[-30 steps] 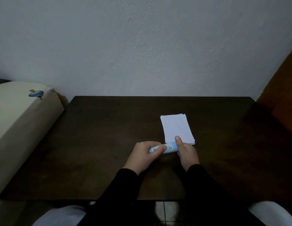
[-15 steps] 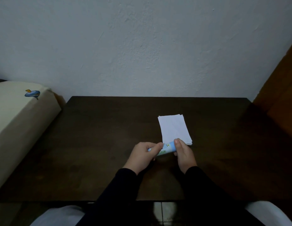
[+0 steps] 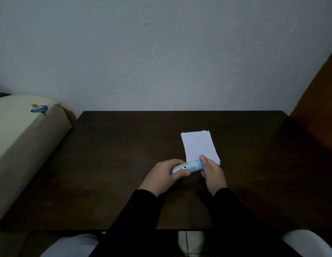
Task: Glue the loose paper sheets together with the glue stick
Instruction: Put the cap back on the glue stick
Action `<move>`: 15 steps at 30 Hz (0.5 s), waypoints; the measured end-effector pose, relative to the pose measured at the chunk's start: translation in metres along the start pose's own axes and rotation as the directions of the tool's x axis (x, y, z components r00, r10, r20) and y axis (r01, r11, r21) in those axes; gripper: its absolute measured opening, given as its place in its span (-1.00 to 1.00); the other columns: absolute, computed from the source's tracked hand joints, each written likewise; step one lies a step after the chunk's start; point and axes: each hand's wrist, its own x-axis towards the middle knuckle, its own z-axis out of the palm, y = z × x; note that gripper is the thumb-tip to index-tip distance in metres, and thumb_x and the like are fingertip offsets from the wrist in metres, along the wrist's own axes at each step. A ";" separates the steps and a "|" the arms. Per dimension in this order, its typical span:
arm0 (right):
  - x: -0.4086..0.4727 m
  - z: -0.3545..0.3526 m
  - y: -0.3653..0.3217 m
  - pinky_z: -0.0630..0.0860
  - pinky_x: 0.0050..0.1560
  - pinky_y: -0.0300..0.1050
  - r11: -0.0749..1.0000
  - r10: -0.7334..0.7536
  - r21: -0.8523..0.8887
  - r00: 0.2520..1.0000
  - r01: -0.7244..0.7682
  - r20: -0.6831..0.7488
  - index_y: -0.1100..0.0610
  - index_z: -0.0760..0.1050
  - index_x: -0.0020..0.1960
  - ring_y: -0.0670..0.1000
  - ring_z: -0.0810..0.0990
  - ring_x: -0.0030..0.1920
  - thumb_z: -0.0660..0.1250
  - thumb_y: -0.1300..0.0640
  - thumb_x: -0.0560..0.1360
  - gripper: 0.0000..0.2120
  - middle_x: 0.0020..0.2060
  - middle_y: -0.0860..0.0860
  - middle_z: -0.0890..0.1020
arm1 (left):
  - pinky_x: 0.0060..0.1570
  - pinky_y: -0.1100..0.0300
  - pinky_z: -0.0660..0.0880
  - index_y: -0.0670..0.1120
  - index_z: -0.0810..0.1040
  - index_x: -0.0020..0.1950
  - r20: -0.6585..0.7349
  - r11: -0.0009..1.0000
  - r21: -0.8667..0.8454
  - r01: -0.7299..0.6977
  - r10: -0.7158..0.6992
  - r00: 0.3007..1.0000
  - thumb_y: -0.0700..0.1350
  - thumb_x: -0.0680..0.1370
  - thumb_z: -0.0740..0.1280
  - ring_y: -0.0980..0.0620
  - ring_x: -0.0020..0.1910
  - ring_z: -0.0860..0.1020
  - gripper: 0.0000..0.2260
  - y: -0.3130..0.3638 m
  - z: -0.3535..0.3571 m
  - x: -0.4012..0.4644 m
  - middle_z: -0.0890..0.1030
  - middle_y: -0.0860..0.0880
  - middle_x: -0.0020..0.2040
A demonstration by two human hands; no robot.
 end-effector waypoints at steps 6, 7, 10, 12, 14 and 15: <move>0.011 -0.010 -0.013 0.34 -0.28 -0.37 0.964 -0.249 -0.133 0.958 0.230 -0.143 0.05 0.43 -0.21 -0.05 0.46 -0.22 0.17 -0.01 0.61 -0.74 -0.28 -0.02 0.48 | -0.15 0.33 0.43 0.10 0.59 0.09 -0.069 0.957 -0.272 0.102 -0.125 0.990 0.03 0.48 0.45 0.18 -0.03 0.54 -0.80 0.003 -0.009 0.019 0.60 0.11 0.01; 0.018 -0.013 -0.015 0.34 -0.23 -0.35 0.939 -0.289 -0.230 0.949 0.256 -0.124 0.04 0.44 -0.19 -0.05 0.47 -0.16 0.22 -0.01 0.60 -0.78 -0.24 -0.04 0.48 | -0.16 0.31 0.44 0.10 0.58 0.08 -0.124 0.936 -0.339 0.098 -0.148 0.981 0.01 0.49 0.45 0.15 -0.03 0.55 -0.81 0.004 -0.009 0.023 0.60 0.11 0.00; 0.043 -0.022 -0.012 0.36 0.12 -0.21 0.748 -0.329 -0.605 0.944 0.272 0.017 0.00 0.50 0.03 -0.06 0.40 0.15 0.28 -0.03 0.55 -0.87 0.04 -0.10 0.46 | -0.10 0.28 0.46 0.10 0.52 0.18 -0.239 0.913 -0.395 0.106 -0.213 0.947 0.00 0.52 0.41 0.18 0.01 0.53 -0.76 0.004 -0.008 0.035 0.58 0.11 0.07; 0.054 -0.024 -0.013 0.27 0.31 -0.13 0.644 -0.315 -0.711 0.945 0.283 0.091 0.00 0.49 0.21 -0.05 0.31 0.31 0.26 -0.07 0.56 -0.73 0.24 -0.07 0.43 | 0.00 0.23 0.49 0.06 0.50 0.27 -0.307 0.924 -0.366 0.115 -0.236 0.922 0.02 0.53 0.39 0.17 0.05 0.52 -0.68 0.001 -0.006 0.045 0.56 0.08 0.13; 0.062 -0.022 -0.016 0.16 0.42 -0.12 0.580 -0.289 -0.753 0.943 0.311 0.167 0.02 0.42 0.35 -0.04 0.21 0.43 0.23 -0.09 0.57 -0.61 0.39 -0.05 0.36 | 0.04 0.21 0.49 0.02 0.50 0.30 -0.353 0.932 -0.345 0.114 -0.242 0.904 0.02 0.53 0.39 0.15 0.07 0.52 -0.65 -0.003 -0.008 0.054 0.56 0.05 0.16; 0.066 -0.021 -0.017 0.12 0.45 -0.10 0.539 -0.259 -0.778 0.942 0.323 0.212 0.02 0.37 0.40 -0.03 0.17 0.46 0.22 -0.10 0.58 -0.57 0.43 -0.04 0.32 | 0.03 0.24 0.47 0.02 0.49 0.31 -0.361 0.933 -0.338 0.119 -0.245 0.900 0.01 0.53 0.39 0.15 0.08 0.52 -0.64 -0.004 -0.008 0.057 0.56 0.05 0.17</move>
